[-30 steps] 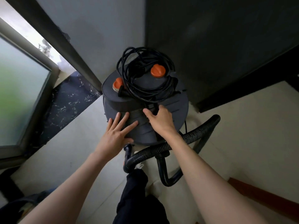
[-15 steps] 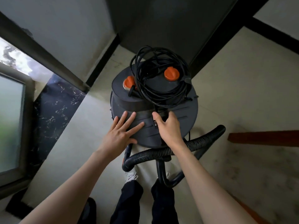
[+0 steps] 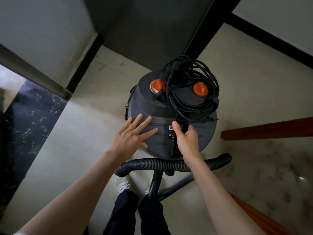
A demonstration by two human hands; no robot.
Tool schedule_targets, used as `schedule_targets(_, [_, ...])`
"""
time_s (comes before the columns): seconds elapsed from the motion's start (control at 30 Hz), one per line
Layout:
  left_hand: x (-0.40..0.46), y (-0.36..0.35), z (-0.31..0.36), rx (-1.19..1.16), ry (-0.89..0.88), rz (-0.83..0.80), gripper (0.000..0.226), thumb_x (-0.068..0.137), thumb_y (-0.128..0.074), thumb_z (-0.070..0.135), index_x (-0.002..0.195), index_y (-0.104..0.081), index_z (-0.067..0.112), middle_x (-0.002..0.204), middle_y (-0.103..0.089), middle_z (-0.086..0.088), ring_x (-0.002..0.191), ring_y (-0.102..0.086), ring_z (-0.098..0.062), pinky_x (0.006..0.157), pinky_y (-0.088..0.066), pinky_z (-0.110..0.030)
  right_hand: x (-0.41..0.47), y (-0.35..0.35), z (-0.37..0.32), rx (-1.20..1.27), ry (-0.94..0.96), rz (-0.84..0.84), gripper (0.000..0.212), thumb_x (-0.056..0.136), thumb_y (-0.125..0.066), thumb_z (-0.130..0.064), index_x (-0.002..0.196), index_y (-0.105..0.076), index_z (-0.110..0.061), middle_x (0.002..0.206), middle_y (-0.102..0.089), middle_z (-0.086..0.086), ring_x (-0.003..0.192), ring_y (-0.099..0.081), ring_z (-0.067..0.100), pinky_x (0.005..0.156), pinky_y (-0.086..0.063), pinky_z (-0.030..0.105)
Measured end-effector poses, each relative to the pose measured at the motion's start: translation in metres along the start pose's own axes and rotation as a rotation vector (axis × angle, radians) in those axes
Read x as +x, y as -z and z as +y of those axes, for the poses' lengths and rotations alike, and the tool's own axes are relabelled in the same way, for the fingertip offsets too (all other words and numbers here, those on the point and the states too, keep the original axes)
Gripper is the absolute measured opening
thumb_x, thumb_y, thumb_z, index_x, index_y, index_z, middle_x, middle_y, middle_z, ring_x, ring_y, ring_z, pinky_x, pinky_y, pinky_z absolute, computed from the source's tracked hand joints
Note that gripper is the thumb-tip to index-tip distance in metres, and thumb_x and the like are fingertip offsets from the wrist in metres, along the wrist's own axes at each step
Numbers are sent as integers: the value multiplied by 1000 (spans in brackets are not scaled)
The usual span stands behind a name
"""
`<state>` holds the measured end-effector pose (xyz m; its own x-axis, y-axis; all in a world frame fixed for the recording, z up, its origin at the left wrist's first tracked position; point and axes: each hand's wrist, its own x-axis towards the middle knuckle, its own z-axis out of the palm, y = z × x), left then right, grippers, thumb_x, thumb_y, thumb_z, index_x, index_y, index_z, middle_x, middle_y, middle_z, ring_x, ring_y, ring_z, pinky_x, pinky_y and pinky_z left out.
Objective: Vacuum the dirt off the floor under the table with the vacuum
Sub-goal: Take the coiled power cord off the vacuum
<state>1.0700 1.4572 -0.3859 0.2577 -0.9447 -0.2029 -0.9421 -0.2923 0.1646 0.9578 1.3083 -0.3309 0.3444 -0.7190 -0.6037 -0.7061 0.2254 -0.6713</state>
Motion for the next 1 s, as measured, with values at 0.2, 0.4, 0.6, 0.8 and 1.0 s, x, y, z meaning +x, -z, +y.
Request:
schedule_targets(0.2, [44, 8, 18, -49, -50, -33, 78, 65, -79, 39, 135, -47, 28, 142, -45, -14, 130, -37, -40, 98, -33, -58, 31, 31, 3, 55, 1, 79, 42, 91, -58, -39, 119, -54, -7, 114, -60, 2, 113, -54, 21, 90, -39, 28])
schedule_targets(0.4, [107, 28, 33, -257, 59, -134, 63, 97, -45, 9, 145, -18, 39, 157, 1, 4, 144, 6, -24, 116, -3, -36, 61, 65, 3, 119, -9, 96, 26, 92, -58, -38, 104, -54, -16, 104, -60, -1, 105, -55, 18, 90, -40, 30])
schedule_targets(0.6, [150, 23, 47, -209, -116, -28, 57, 93, -54, 4, 145, -34, 16, 152, -31, 0, 143, -14, -25, 116, -11, -38, 86, 101, 4, 190, -13, 145, 23, 92, -59, -36, 102, -53, -16, 99, -57, -4, 99, -51, 13, 90, -38, 28])
schedule_targets(0.8, [194, 37, 71, -83, -144, -130, 60, 91, -21, 39, 141, -41, 14, 147, -40, -2, 137, -33, -34, 110, -23, -44, 118, 131, -3, 238, -1, 210, 39, 91, -60, -36, 116, -56, -6, 111, -59, 3, 111, -53, 21, 96, -41, 32])
schedule_targets(1.0, [233, 53, 80, -404, -29, -113, 47, 101, -36, 28, 146, -31, 17, 156, -20, 1, 146, -9, -19, 117, -2, -32, 144, 155, -14, 155, -5, 228, 48, 93, -56, -40, 123, -54, -3, 123, -59, 11, 119, -51, 27, 97, -40, 33])
